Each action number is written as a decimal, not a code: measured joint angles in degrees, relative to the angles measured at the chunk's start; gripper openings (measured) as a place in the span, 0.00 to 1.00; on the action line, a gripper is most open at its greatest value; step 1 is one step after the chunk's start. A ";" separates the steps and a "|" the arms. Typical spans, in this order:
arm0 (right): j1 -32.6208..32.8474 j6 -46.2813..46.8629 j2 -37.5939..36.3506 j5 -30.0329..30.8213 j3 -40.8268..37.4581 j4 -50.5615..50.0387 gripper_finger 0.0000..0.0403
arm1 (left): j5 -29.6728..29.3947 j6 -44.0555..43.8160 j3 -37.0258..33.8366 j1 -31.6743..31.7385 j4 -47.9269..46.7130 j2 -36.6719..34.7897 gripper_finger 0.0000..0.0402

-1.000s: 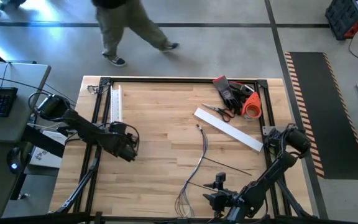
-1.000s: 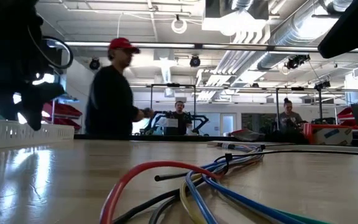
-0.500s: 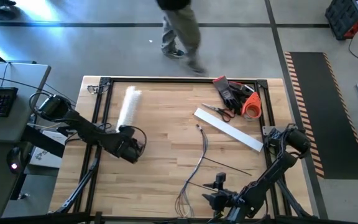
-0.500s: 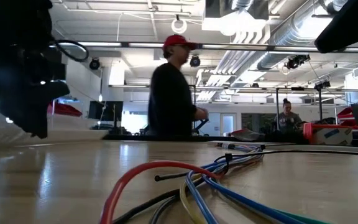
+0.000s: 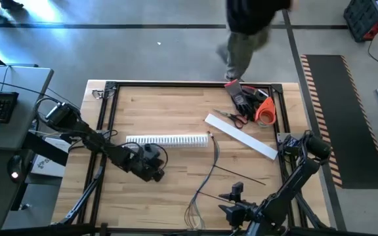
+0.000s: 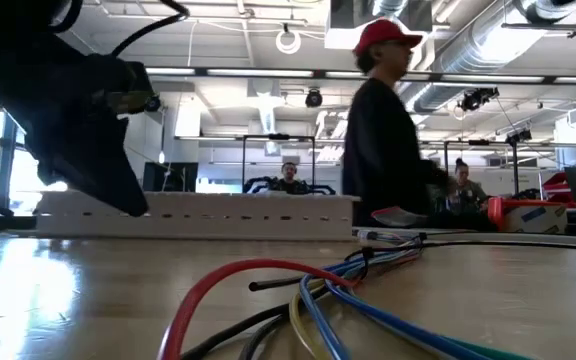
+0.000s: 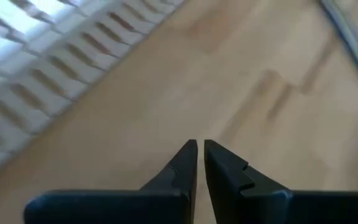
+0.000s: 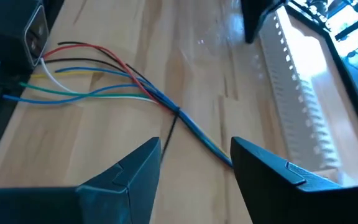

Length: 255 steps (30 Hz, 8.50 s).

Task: Ziptie cables
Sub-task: Put the cable into the cable duct

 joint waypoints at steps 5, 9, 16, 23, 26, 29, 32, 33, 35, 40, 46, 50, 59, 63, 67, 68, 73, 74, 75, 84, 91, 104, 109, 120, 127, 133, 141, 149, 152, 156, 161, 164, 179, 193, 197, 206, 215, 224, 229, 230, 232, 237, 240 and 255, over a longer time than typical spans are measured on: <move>-0.03 0.00 -1.25 0.07 0.50 -1.27 0.46 | 0.17 4.90 0.77 -0.95 12.66 7.11 0.03; -0.17 -0.02 -1.50 0.10 0.50 -1.59 0.46 | -2.42 11.63 6.51 -1.18 8.68 8.95 0.03; -1.32 0.60 -1.50 -0.24 0.50 -1.63 0.46 | -12.18 42.50 19.15 -0.28 -8.16 8.99 0.10; -1.70 1.73 -1.50 -0.30 0.47 -1.49 0.46 | -13.74 54.48 17.81 5.20 -12.06 9.94 0.21; -1.69 1.71 -1.50 -0.32 0.47 -1.50 0.46 | -13.90 59.52 16.88 6.68 -11.71 11.38 0.22; -1.67 2.10 -1.50 -0.32 0.45 -1.61 0.46 | -14.69 61.57 16.72 7.91 -11.66 13.21 0.21; -1.67 1.94 -1.50 -0.24 0.43 -1.69 0.46 | -15.76 61.80 16.72 9.26 -11.51 14.83 0.21; -1.64 1.90 -1.50 -0.21 0.43 -1.69 0.46 | -16.31 62.03 16.72 9.60 -11.36 15.25 0.21; -1.67 1.90 -1.50 -0.22 0.43 -1.69 0.46 | -16.79 62.23 16.72 10.14 -11.36 15.74 0.21; -1.69 1.75 -1.50 -0.10 0.41 -1.85 0.46 | -17.48 59.23 16.95 10.42 -10.72 15.77 0.25; -1.69 2.51 -1.49 -0.09 0.41 -1.87 0.46 | -17.56 62.86 20.14 10.38 -11.10 15.78 0.33; -1.69 2.72 -1.50 -0.09 0.41 -1.85 0.46 | -18.51 65.00 20.39 11.71 -12.05 15.79 0.44; -1.69 4.33 -1.49 -0.10 0.39 -1.92 0.46 | -20.52 64.29 20.51 15.96 -13.84 21.66 0.41; -1.45 4.55 -1.48 -0.15 0.39 -1.95 0.46 | -22.34 62.53 20.54 15.89 -14.21 23.07 0.23; -1.18 4.28 -1.48 -0.03 0.39 -1.89 0.46 | -15.00 59.53 23.42 14.78 -18.49 21.14 0.03; -1.12 4.24 -1.48 0.04 0.39 -1.92 0.46 | -12.41 58.77 24.40 14.60 -19.85 20.64 0.02; -1.16 3.08 -1.48 0.10 0.39 -1.89 0.46 | 3.18 57.92 28.33 15.10 -20.92 18.86 0.02; -1.18 2.50 -1.48 0.03 0.39 -1.89 0.46 | 4.07 57.92 28.46 15.25 -20.85 18.83 0.01; -1.32 1.67 -1.48 -0.22 0.39 -1.92 0.46 | 3.90 57.81 28.43 15.45 -21.10 18.92 0.01; -8.02 -7.86 -1.48 -15.92 0.38 -6.94 0.46 | -0.69 54.46 28.37 19.18 -25.28 18.84 0.19; -18.45 -29.94 -1.46 -28.02 -5.75 0.60 0.46 | 1.79 50.14 28.37 18.12 -29.59 14.68 0.36; -32.37 -40.52 2.32 -49.58 -10.94 13.15 0.34 | -7.09 32.80 28.41 -2.18 -19.76 8.20 0.30; -30.42 -36.35 4.15 -45.69 -10.89 18.68 0.23 | -7.21 31.33 28.41 -8.69 -10.55 12.56 0.27; -32.70 -5.82 5.38 -38.44 -10.02 40.20 0.02 | -12.93 -1.34 28.39 -18.26 -40.44 10.00 0.15; -35.13 -3.17 5.83 -38.07 -10.02 42.28 0.01 | -16.44 -3.88 28.39 -21.53 -41.14 9.43 0.12; -35.02 -5.94 8.96 -39.13 -10.00 45.88 0.01 | -17.17 5.61 28.39 -20.69 -30.86 12.14 0.19; -34.98 -6.58 11.85 -43.81 -10.00 47.90 0.11 | -12.16 10.97 28.41 -16.87 -25.91 18.74 0.41; -34.77 -8.40 12.01 -44.13 -9.95 48.20 0.33 | -6.72 10.41 28.42 -12.66 -23.90 24.60 0.47; -34.78 -9.66 11.96 -45.07 -9.95 48.41 0.34 | -4.02 9.91 28.67 -11.30 -23.86 25.64 0.47; -34.08 -11.06 10.92 -46.57 -9.95 47.10 0.35 | 0.17 9.88 28.83 -10.00 -24.11 27.05 0.42; -30.69 -15.94 5.13 -41.86 -9.95 38.38 0.35 | 2.95 9.85 28.85 -9.67 -23.77 27.19 0.27; -28.47 -18.49 0.53 -36.54 -9.95 30.16 0.35 | 5.79 9.04 28.87 -9.68 -23.21 27.21 0.12; -29.14 -31.23 -4.83 -33.84 -11.29 0.07 0.44 | 9.77 17.53 36.24 -16.85 -30.47 20.61 0.01; -33.11 -57.18 -1.36 -43.60 -13.08 16.79 0.55 | 6.48 16.20 38.91 -20.90 -34.33 20.44 0.00; -34.53 -59.61 0.83 -43.88 -12.95 15.42 0.51 | 6.46 16.04 38.93 -21.35 -34.49 20.44 0.00; -36.55 -58.49 3.08 -48.43 -12.75 12.76 0.23 | -1.22 15.96 38.95 -22.87 -35.05 19.04 0.00; -34.96 -43.91 2.65 -47.84 -9.47 5.05 0.00 | -14.91 13.12 38.99 -24.53 -41.15 13.67 0.00; -33.01 -39.77 -5.52 -33.07 -5.63 -8.36 0.00 | -18.66 5.76 39.01 -23.86 -53.97 8.97 0.00; -35.41 -39.41 -6.95 -37.21 -5.91 -5.59 0.00 | -18.10 5.41 39.01 -22.97 -57.94 7.03 0.00; -35.75 -40.28 -6.64 -38.46 -6.39 -3.26 0.00 | -17.19 6.92 39.01 -23.09 -57.03 6.81 0.00; -36.25 -42.58 -5.69 -40.90 -7.71 0.06 0.03 | -15.58 8.69 39.01 -23.19 -55.21 6.69 0.00; -37.56 -47.50 -3.29 -43.27 -10.32 8.29 0.20 | -14.23 9.38 39.01 -23.79 -53.64 6.76 0.00; -38.43 -50.52 -1.62 -43.25 -11.04 8.88 0.33 | -14.23 9.03 39.01 -24.35 -53.59 6.84 0.00; -42.42 -49.43 2.00 -48.05 -10.67 5.37 0.04 | -14.25 8.98 39.01 -24.42 -52.79 6.84 0.00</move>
